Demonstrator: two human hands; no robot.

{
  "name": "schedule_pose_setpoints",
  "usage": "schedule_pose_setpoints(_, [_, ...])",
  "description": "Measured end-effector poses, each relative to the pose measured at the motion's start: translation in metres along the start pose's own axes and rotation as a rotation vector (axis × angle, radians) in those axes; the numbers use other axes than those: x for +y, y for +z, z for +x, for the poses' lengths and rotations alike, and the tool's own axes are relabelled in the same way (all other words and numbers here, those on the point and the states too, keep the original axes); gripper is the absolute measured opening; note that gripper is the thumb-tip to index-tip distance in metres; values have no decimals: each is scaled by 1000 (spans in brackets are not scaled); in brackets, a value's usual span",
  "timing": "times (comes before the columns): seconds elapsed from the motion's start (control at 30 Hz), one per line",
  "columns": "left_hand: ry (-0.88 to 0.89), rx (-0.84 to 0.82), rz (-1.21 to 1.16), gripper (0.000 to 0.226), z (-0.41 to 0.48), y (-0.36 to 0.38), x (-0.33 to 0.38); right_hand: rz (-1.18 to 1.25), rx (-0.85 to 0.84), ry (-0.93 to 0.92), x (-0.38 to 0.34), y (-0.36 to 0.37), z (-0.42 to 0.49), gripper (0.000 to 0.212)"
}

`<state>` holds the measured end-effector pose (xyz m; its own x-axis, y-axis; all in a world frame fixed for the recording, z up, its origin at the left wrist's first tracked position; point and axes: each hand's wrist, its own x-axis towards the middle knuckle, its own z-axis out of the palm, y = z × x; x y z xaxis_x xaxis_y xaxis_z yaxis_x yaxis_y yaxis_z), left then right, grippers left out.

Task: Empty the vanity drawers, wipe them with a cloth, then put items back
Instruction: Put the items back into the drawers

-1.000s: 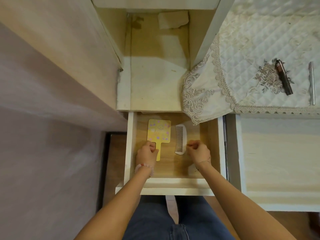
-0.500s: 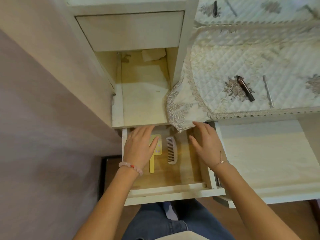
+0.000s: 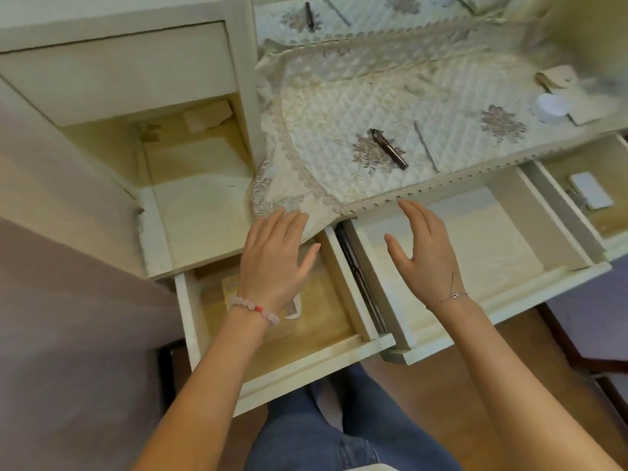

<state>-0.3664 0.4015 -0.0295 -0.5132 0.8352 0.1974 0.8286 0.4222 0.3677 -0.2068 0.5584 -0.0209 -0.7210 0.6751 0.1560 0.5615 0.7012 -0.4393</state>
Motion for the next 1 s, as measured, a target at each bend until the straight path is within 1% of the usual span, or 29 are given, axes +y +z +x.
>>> schedule_pose_setpoints(0.13, [45, -27, 27, 46, 6, 8, 31, -1, 49, 58, 31, -21, -7, 52])
schedule_pose_setpoints(0.27, [37, -54, 62, 49, 11, 26, 70, 5, 61, 59, 72, -43, -13, 53])
schedule_pose_setpoints(0.4, [18, -53, 79, 51, 15, 49, 126, 27, 22, 30, 123, -63, -24, 54])
schedule_pose_setpoints(0.67, [-118, 26, 122, 48, 19, 81, 226, 54, -99, -107, 209, -106, -37, 56])
schedule_pose_setpoints(0.83, [-163, 32, 128, 46, 27, 93, 255, 89, -115, -124, 237, -120, -26, 57])
schedule_pose_setpoints(1.0, [-196, 42, 130, 46, 35, 106, 256, 81, -135, -158, 247, -115, -7, 55])
